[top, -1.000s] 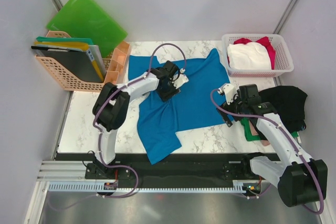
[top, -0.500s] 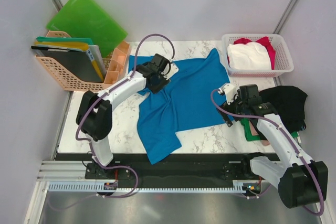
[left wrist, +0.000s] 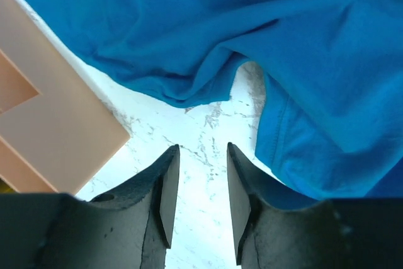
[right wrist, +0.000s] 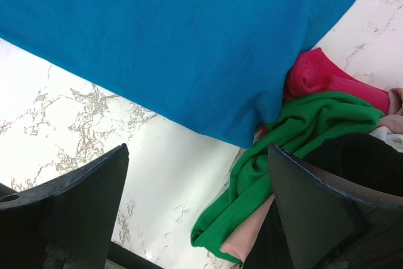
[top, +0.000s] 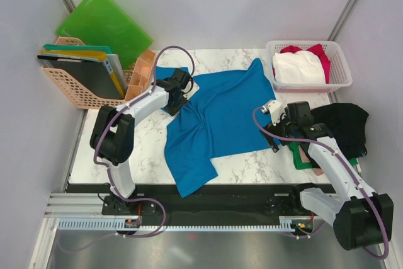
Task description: Fold and stack the t-shirts
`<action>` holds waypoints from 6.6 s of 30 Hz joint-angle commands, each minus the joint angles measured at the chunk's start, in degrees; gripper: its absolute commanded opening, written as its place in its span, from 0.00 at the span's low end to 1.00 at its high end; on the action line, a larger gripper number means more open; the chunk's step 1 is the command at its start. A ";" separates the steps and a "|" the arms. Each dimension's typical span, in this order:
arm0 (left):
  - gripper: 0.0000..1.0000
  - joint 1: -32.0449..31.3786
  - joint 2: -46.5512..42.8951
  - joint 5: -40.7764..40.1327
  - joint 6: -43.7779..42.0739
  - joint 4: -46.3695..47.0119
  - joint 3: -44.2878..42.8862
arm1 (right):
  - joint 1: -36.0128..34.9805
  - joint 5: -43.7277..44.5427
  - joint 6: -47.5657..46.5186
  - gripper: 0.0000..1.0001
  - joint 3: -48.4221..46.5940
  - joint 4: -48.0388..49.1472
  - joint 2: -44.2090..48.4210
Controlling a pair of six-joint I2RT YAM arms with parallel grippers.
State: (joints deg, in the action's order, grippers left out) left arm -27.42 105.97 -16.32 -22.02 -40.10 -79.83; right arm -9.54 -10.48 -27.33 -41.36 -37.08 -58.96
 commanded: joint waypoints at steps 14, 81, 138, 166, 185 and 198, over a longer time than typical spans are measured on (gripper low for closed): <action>0.45 -0.27 3.10 1.55 1.63 4.93 3.28 | 0.05 -0.16 -0.79 0.98 -0.21 0.69 0.25; 0.50 5.27 4.68 14.30 -1.71 10.04 0.73 | -0.04 0.55 -1.23 0.98 1.29 2.54 -1.33; 0.58 12.57 -1.30 -13.12 -15.95 26.47 18.22 | -0.04 -1.30 -2.55 0.98 1.73 2.19 -1.86; 0.79 3.10 -47.86 20.70 -16.13 -11.13 29.73 | -0.13 -1.21 -1.76 0.98 1.90 3.68 -3.00; 0.85 -23.46 -41.56 32.22 -6.64 -6.32 35.63 | -0.04 0.46 -0.62 0.98 2.08 5.09 -5.11; 0.85 -37.08 -38.82 35.64 -7.25 -4.02 38.78 | -0.04 2.75 0.52 0.98 2.16 6.05 -6.70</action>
State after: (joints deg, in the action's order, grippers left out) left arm -62.30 67.02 15.79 -30.41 -44.91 -42.50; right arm -9.54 -8.67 -27.75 -39.75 -32.97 -65.78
